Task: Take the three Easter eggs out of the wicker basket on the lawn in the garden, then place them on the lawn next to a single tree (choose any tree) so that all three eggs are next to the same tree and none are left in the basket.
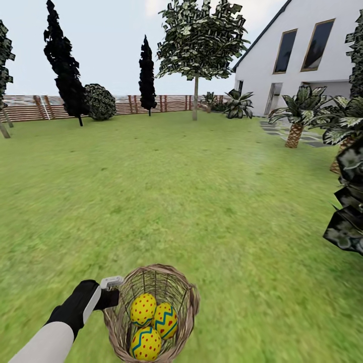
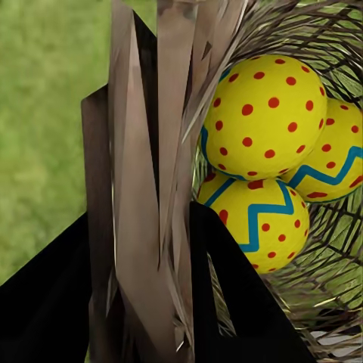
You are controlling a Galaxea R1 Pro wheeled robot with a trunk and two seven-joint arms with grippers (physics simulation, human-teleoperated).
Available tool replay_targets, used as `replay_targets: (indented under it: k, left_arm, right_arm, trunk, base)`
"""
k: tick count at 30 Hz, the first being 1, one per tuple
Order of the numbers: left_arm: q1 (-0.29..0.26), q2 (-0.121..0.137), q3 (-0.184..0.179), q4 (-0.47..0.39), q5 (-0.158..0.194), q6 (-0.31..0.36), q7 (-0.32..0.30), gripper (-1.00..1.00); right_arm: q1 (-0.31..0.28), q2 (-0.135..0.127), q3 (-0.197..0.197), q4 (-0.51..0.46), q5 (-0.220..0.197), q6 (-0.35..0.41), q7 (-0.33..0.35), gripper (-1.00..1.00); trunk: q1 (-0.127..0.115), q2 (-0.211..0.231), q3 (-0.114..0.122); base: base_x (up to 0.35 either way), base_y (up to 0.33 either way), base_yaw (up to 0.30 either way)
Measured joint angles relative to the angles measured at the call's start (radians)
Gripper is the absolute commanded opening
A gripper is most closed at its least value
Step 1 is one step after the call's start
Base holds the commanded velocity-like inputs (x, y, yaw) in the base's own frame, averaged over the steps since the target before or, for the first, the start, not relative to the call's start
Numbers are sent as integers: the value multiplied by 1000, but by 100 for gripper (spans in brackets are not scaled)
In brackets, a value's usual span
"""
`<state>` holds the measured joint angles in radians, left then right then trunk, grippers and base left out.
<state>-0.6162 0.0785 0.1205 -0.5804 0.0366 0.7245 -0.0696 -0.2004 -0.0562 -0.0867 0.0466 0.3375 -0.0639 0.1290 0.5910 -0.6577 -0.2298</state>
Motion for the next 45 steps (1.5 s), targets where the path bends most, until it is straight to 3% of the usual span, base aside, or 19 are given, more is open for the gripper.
replay_targets:
  k: [45]
  left_arm:
    - [0,-8,-9,-4,0,0,1,-100]
  right_arm:
    - [0,0,0,0,0,0,0,100]
  trunk:
    - [0,0,0]
  base:
    - [325,0,0]
